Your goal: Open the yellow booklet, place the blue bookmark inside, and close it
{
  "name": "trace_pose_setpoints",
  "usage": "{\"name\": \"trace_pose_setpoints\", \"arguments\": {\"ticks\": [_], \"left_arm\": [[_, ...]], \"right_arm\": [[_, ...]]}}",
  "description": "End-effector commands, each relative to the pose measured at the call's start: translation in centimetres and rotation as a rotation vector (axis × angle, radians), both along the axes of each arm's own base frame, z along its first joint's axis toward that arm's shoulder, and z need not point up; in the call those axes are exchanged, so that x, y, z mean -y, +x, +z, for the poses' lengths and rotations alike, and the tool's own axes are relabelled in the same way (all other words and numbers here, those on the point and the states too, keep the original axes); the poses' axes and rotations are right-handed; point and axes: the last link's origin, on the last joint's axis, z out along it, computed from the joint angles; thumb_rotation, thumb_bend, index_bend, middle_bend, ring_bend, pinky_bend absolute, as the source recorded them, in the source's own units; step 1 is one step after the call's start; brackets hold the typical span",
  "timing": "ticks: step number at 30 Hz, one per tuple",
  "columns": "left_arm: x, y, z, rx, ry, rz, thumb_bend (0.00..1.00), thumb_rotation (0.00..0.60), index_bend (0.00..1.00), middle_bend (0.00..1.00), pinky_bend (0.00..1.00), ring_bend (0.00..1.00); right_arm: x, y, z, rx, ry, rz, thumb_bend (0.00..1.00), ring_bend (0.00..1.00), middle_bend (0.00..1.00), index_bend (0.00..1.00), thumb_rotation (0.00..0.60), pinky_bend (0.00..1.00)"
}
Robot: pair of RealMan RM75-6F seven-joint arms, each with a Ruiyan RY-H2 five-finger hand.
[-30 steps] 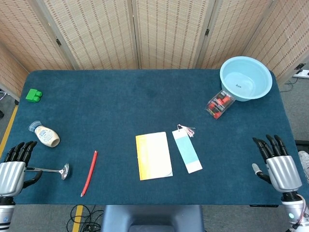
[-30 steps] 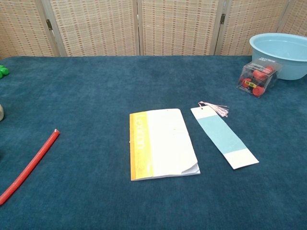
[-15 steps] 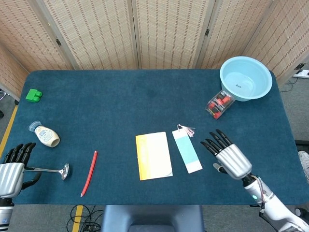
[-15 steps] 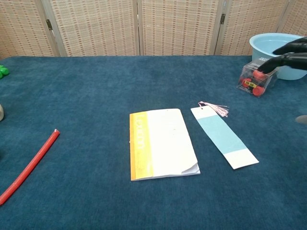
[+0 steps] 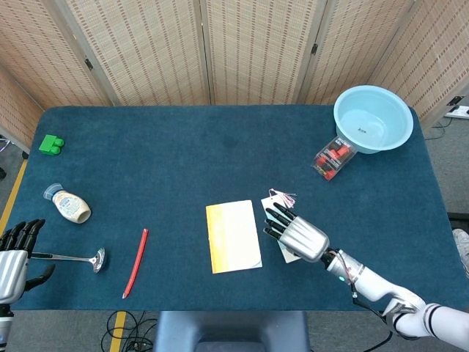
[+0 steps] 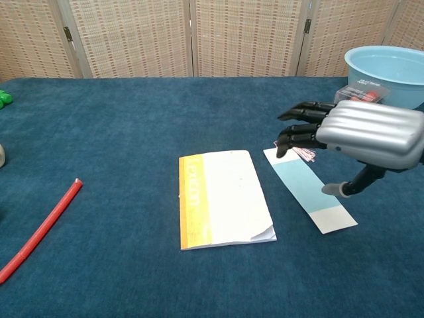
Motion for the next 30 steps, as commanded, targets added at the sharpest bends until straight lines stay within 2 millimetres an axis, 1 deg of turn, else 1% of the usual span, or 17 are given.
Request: {"name": "trace_pose_setpoints", "arguments": {"ticks": [1,5,10,23,30], "left_arm": [[0.0,0.0,0.1,0.000,0.001,0.002,0.26,0.600,0.10,0.13,0.16,0.11],[0.0,-0.1,0.1,-0.002,0.001,0.003,0.26,0.600,0.10,0.13,0.16,0.11],[0.1,-0.1,0.3,0.000,0.005,0.005,0.26,0.600,0.10,0.13,0.16,0.11],[0.1,-0.3,0.2,-0.002,0.000,0.014,0.26,0.600,0.10,0.13,0.16,0.11],[0.2,-0.4,0.2,-0.002,-0.001,0.020,0.26,0.600,0.10,0.13,0.16,0.11]], "right_arm": [[0.5,0.3,-1.4,-0.017,0.033,0.022,0.18,0.00,0.21,0.29,0.600,0.00],[0.9,1.1,-2.7,-0.032,0.046,0.065,0.18,0.00,0.21,0.30,0.600,0.00],[1.4,2.0,-4.1,-0.041,0.066,0.105,0.15,0.00,0.21,0.31,0.600,0.00],[2.2,2.4,-6.0,-0.063,0.096,0.127,0.14,0.00,0.21,0.32,0.600,0.00],[2.6,2.6,-6.7,-0.080,0.102,0.139,0.14,0.00,0.21,0.32,0.600,0.00]]}}
